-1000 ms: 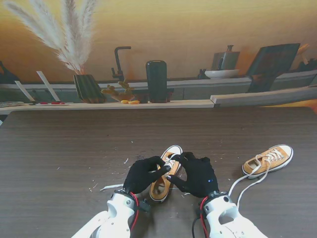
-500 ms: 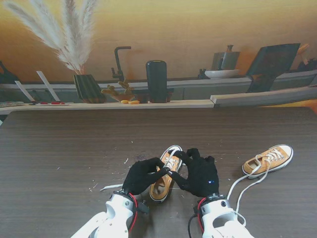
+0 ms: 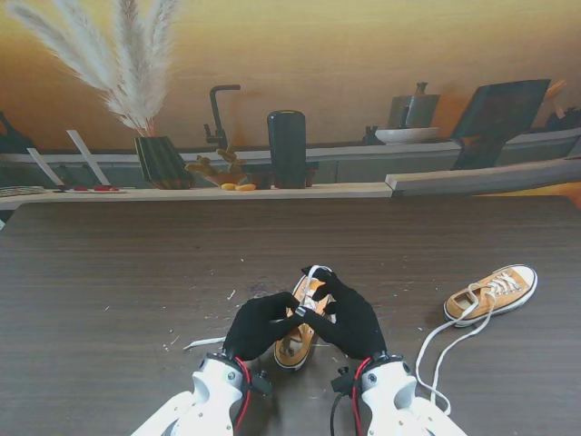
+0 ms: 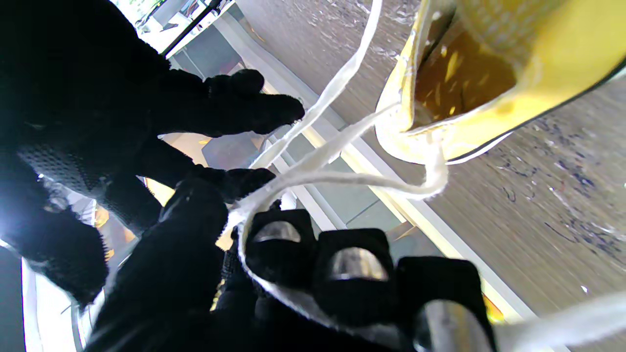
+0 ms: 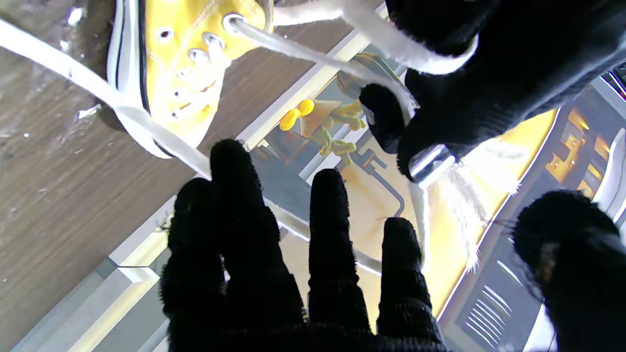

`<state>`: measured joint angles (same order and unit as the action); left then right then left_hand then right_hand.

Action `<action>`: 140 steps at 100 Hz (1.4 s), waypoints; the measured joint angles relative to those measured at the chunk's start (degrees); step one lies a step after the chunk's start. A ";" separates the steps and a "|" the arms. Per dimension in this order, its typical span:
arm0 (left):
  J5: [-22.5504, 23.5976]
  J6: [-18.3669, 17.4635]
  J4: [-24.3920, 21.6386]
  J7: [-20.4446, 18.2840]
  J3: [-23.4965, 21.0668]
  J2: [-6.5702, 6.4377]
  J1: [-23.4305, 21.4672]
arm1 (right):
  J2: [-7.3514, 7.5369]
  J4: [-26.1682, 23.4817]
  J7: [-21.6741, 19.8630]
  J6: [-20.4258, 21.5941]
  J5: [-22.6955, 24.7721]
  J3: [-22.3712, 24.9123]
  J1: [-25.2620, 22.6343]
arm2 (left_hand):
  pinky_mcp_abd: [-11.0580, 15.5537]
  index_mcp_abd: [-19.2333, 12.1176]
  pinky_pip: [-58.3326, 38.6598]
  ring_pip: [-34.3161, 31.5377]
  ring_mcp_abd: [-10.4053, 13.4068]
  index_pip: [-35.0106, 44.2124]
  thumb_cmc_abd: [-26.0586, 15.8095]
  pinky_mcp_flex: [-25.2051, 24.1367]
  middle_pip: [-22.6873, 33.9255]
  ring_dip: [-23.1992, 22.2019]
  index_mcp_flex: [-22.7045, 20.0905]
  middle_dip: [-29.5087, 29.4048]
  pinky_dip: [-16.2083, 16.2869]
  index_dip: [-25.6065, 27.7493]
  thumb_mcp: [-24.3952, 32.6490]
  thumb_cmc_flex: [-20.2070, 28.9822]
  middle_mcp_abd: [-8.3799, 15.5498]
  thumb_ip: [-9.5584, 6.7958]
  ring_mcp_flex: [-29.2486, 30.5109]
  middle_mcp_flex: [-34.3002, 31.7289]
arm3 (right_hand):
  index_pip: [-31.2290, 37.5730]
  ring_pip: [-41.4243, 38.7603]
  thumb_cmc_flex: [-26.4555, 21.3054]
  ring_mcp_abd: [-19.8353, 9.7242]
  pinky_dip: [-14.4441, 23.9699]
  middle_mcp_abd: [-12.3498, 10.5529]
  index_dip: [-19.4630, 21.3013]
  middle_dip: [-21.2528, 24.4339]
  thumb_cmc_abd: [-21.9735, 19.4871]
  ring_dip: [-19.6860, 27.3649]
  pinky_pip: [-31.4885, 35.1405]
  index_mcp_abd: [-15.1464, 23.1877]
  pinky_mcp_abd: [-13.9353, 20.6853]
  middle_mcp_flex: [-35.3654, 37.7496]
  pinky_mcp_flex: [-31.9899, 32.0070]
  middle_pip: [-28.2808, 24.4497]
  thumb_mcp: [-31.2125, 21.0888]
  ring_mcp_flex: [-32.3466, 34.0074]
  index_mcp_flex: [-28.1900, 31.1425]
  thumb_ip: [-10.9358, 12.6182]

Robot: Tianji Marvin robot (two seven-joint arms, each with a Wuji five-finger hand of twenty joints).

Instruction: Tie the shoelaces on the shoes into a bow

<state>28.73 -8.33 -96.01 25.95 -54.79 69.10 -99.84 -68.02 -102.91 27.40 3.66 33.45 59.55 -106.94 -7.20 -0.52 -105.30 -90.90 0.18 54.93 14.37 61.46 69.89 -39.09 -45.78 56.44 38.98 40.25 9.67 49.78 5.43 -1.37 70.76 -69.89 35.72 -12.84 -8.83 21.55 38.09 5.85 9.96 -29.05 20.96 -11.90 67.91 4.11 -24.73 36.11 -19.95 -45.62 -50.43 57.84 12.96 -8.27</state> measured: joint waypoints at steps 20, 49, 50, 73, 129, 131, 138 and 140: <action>0.00 -0.24 0.00 0.02 -0.01 -0.03 -0.13 | -0.59 1.55 0.11 2.73 -5.39 -0.45 1.12 | -0.01 0.00 -0.01 0.00 -0.02 -0.18 0.00 0.00 0.00 0.00 -0.17 -0.05 0.00 -0.71 0.00 0.00 -0.02 0.00 0.01 -0.02 | -0.06 0.26 -1.11 0.21 -6.32 -1.18 0.00 8.47 0.18 -7.31 -7.25 -0.72 0.67 1.79 1.40 8.37 -2.15 -4.61 0.55 0.00; 0.14 -0.39 0.00 -0.02 0.05 -0.08 -0.21 | -2.43 4.85 2.82 8.15 -10.64 -1.88 3.37 | -0.02 0.00 -0.01 0.00 -0.04 -2.06 0.12 0.00 0.00 0.00 -0.17 -0.06 0.00 -3.70 0.00 0.00 -0.03 0.00 0.01 -0.03 | -0.06 4.72 -1.55 0.29 -13.61 -4.46 -0.01 11.30 1.27 -5.88 -16.41 -2.05 3.28 2.29 6.43 15.70 -8.01 -11.72 0.56 0.00; 0.14 -0.39 0.00 -0.02 0.05 -0.08 -0.21 | -2.48 4.92 2.84 8.39 -10.89 -1.90 3.43 | -0.02 0.00 -0.02 0.00 -0.04 -2.12 0.12 0.00 0.00 0.00 -0.17 -0.06 0.00 -4.04 0.00 0.00 -0.03 0.00 0.01 -0.03 | -0.06 5.08 -1.55 0.29 -13.94 -4.63 -0.01 11.31 1.32 -5.68 -16.51 -2.06 3.36 2.21 6.48 15.70 -8.33 -11.73 0.56 0.00; 0.10 -0.37 -0.11 -0.99 -0.01 -0.23 -0.36 | -3.65 6.82 3.38 16.69 -16.95 -2.53 4.41 | -0.04 0.00 -0.02 0.00 -0.05 -9.12 0.80 0.00 -0.09 0.00 -0.04 -0.07 0.00 -12.73 0.00 -0.12 -0.04 -0.39 0.01 -0.04 | 0.88 7.57 -2.15 -0.63 -18.66 -5.36 -0.01 11.84 2.64 1.73 -19.21 -2.38 5.98 2.18 8.98 15.72 -11.65 -14.35 0.60 0.00; 0.76 -0.29 -4.43 -3.86 -5.03 -1.24 -5.47 | -5.87 5.26 -1.30 23.17 -44.50 -3.76 3.85 | 1.77 7.33 -0.04 0.00 3.22 -33.05 5.73 0.10 -3.70 0.00 14.11 -0.07 -0.21 -23.25 -4.68 -8.04 1.15 -1.16 0.01 4.12 | 5.51 2.40 -6.90 -0.97 -22.41 -3.28 3.65 11.92 8.51 -4.10 -14.62 -2.06 5.84 11.71 4.47 15.17 -14.72 -8.14 16.46 0.00; 0.81 -0.22 -4.53 -3.95 -5.20 -1.29 -5.63 | -5.93 5.26 -1.32 23.50 -44.94 -3.82 3.85 | 2.53 7.33 -0.04 0.00 3.36 -34.57 5.73 0.10 -3.71 0.00 14.58 -0.07 -0.21 -23.64 -4.68 -8.04 1.25 -1.16 0.01 4.23 | 5.55 2.32 -6.90 -0.97 -22.43 -3.28 3.67 11.92 8.87 -4.48 -14.61 -1.96 5.84 11.77 4.41 15.09 -14.72 -8.13 17.38 0.00; 0.83 0.02 -4.86 -4.23 -5.74 -1.42 -6.12 | -6.02 5.03 -2.12 24.68 -49.57 -4.07 3.83 | 3.19 7.36 -0.05 0.00 3.83 -33.49 5.75 0.12 -3.72 0.00 14.58 -0.08 -0.22 -23.69 -5.27 -8.04 1.35 -1.16 0.01 4.27 | 6.21 1.83 -6.90 -1.02 -22.80 -3.01 3.82 11.92 9.05 -5.27 -14.48 -1.94 5.83 11.79 3.58 15.06 -15.42 -7.47 17.71 0.00; 0.83 0.09 -4.94 -4.28 -5.88 -1.45 -6.26 | -6.02 4.87 -2.49 25.04 -51.25 -4.12 3.81 | 3.19 7.36 -0.06 0.00 3.83 -33.49 5.75 0.12 -3.72 0.00 14.58 -0.08 -0.22 -23.69 -5.27 -8.04 1.35 -1.16 0.01 4.28 | 6.39 1.70 -6.90 -1.04 -22.82 -2.89 4.06 11.92 9.28 -5.48 -14.32 -1.93 5.83 11.80 3.41 15.00 -15.78 -7.21 18.87 0.00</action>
<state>29.56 -8.24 -100.95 21.67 -60.67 67.65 -106.09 -74.04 -98.04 24.91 28.70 -17.80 55.43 -103.13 -4.01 6.84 -105.35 -90.90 4.01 21.43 20.11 61.58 66.18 -39.09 -31.20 56.36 38.76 16.55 4.40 41.74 6.78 -2.52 70.77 -65.61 42.11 -11.14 -15.73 20.51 15.27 2.95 14.02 -17.13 30.24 -17.38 53.58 2.17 -18.91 47.91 -16.54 -30.62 -66.21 50.64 31.83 -8.27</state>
